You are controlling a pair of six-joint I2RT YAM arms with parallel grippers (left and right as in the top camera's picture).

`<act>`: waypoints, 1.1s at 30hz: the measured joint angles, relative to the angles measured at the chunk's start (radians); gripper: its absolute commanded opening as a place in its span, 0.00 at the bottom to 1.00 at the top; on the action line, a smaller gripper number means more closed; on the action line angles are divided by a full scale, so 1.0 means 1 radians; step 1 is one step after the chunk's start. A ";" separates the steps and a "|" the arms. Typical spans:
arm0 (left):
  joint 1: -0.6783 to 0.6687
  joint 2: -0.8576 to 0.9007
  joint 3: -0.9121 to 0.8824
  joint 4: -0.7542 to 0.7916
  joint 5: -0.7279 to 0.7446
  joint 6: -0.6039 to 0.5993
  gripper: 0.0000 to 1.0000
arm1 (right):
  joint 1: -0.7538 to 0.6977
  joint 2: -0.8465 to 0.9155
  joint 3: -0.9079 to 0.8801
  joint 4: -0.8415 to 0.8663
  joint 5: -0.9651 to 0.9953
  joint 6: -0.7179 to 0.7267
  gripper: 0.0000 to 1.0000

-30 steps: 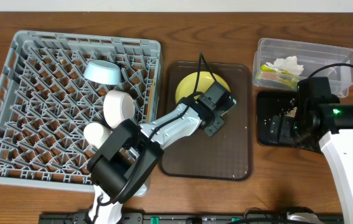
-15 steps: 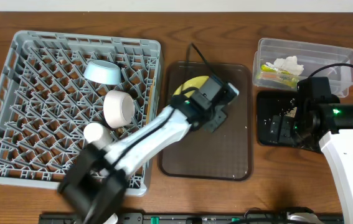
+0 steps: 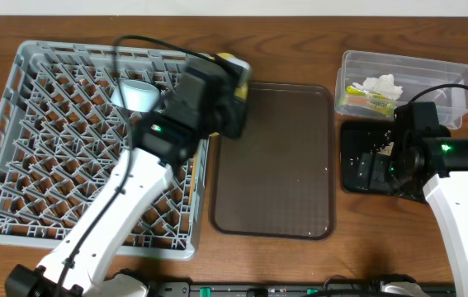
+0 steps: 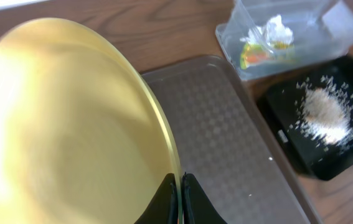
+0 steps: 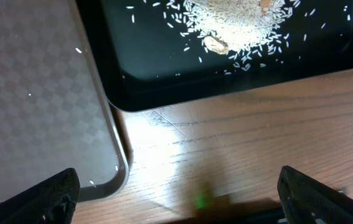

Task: Sort waste into correct bins and load items into the dishwasher
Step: 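Lift the yellow plate with the left gripper and carry it to the rack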

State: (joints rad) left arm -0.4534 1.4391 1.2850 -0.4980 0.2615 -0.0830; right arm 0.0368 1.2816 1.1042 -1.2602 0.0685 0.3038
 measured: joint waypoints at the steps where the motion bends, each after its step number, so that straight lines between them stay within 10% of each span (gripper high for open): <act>1: 0.032 0.001 0.000 -0.001 0.035 -0.012 0.06 | 0.000 0.000 0.000 0.000 0.000 0.000 0.99; 20: 0.421 0.098 -0.003 0.142 0.697 -0.153 0.06 | 0.000 0.000 0.000 0.000 0.000 0.000 0.99; 33: 0.425 0.098 -0.003 0.130 0.729 -0.248 0.06 | 0.000 0.000 0.000 0.000 0.000 0.000 0.99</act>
State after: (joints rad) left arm -0.0280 1.5375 1.2823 -0.3679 0.9905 -0.3305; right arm 0.0368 1.2816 1.1042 -1.2602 0.0681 0.3035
